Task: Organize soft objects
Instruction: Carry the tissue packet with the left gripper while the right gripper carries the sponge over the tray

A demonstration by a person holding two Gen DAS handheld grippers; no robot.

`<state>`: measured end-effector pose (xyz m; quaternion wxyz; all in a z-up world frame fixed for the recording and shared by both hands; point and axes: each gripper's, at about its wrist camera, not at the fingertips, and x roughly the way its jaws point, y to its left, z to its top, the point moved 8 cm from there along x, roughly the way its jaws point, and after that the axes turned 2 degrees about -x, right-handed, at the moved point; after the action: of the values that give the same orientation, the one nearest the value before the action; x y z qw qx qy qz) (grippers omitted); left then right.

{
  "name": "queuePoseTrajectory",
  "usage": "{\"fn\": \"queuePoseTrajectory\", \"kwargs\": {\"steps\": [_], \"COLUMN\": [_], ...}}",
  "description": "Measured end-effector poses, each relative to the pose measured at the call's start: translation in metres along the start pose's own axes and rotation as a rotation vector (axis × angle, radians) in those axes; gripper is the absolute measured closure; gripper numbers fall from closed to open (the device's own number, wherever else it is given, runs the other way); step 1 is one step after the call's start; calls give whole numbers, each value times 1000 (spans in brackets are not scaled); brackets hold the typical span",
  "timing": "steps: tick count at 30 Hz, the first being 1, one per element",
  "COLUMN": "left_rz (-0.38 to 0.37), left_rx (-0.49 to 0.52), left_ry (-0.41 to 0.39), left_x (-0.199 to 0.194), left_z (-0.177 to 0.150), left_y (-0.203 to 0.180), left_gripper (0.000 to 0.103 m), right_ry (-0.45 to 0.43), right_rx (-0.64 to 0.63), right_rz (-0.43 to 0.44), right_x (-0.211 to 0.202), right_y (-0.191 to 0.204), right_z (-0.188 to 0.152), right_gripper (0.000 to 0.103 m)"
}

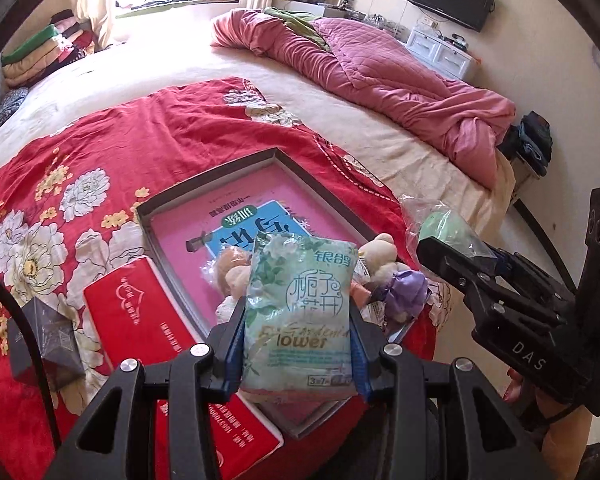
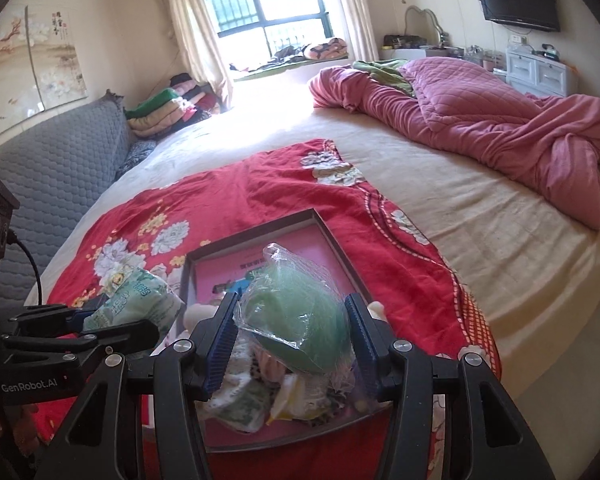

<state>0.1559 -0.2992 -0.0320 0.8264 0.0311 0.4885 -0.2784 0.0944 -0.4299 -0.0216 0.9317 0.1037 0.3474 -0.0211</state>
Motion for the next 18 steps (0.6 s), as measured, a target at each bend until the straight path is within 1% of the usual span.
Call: {"fn": "queuePoseTrajectory", "kwargs": {"steps": [6,8,12,18], "left_rz": [-8,7,9,41], "left_rx": [31,47,46,65], "left_ry": [41,53,72,83], "left_x": [28,36,47,57], "left_z": [-4,-5,-7,-8], "left_y": [-15,-17,-15,-11], "left_gripper": [59,59,59,59], "right_ry": [14,20,30,50], "right_rx": [28,29,29,26], "right_rz": [-16,-19,-24,-30], "right_x": [12,17,27,44], "right_y": [-20,-22,-27,-29], "right_z": [-9,-12,-15,-19], "right_gripper": [48,48,48,48]}}
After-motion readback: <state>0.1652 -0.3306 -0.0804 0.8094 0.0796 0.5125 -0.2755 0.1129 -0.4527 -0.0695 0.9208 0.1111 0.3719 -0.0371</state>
